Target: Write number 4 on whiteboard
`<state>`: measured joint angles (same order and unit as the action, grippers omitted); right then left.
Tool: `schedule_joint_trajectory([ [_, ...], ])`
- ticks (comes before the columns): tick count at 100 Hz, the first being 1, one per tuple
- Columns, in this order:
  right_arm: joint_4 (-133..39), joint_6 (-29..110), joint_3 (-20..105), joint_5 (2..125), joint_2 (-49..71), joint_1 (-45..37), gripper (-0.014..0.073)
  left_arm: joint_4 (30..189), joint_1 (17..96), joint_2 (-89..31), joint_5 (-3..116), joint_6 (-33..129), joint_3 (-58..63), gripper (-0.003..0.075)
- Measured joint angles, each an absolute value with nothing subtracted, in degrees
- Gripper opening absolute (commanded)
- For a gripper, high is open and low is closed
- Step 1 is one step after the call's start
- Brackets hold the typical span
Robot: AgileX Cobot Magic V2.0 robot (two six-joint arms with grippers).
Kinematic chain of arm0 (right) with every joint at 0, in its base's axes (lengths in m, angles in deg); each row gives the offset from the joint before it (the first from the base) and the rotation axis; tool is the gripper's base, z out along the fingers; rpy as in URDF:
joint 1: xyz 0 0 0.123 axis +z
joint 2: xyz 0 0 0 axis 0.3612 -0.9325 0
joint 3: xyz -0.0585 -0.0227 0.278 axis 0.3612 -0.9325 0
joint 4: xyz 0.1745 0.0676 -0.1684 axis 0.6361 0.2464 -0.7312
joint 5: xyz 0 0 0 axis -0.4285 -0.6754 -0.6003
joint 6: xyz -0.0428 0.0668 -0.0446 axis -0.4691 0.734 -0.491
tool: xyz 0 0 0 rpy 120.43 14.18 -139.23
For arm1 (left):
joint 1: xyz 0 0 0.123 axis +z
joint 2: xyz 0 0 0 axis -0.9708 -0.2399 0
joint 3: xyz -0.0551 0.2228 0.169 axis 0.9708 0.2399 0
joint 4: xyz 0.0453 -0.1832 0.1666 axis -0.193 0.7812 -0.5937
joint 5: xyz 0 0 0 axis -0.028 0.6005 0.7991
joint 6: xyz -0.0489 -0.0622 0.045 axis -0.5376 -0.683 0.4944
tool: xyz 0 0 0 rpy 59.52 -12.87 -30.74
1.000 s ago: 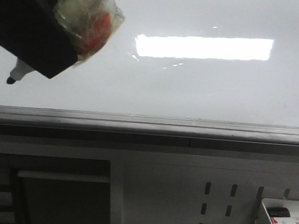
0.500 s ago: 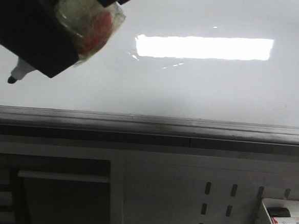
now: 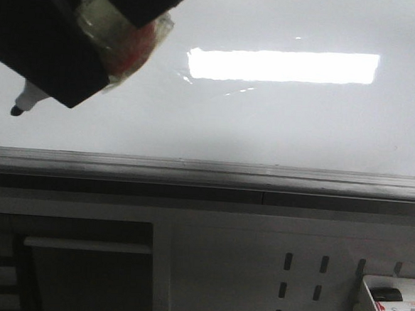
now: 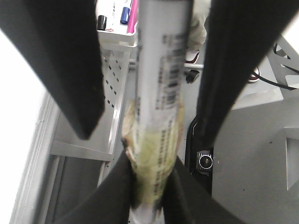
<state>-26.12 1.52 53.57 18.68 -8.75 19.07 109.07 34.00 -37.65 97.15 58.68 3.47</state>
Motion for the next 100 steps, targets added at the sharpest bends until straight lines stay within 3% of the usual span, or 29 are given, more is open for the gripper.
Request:
schedule_joint_trajectory([
  [56, -31.74, 8.86, 58.02, 15.48, -10.14, 20.5, 0.0316, 108.61, 34.0, -37.65, 97.33, 58.68, 3.47, -0.0011],
  [78, -31.44, 8.86, 58.02, 14.94, -10.14, 20.5, 0.0132, 108.49, 34.0, -37.65, 97.33, 58.68, 3.47, -0.0011],
  [100, -31.25, 8.86, 58.02, 14.27, -10.14, 20.7, 0.0036, 108.48, 34.0, -37.65, 97.33, 58.18, 3.47, -0.0011],
])
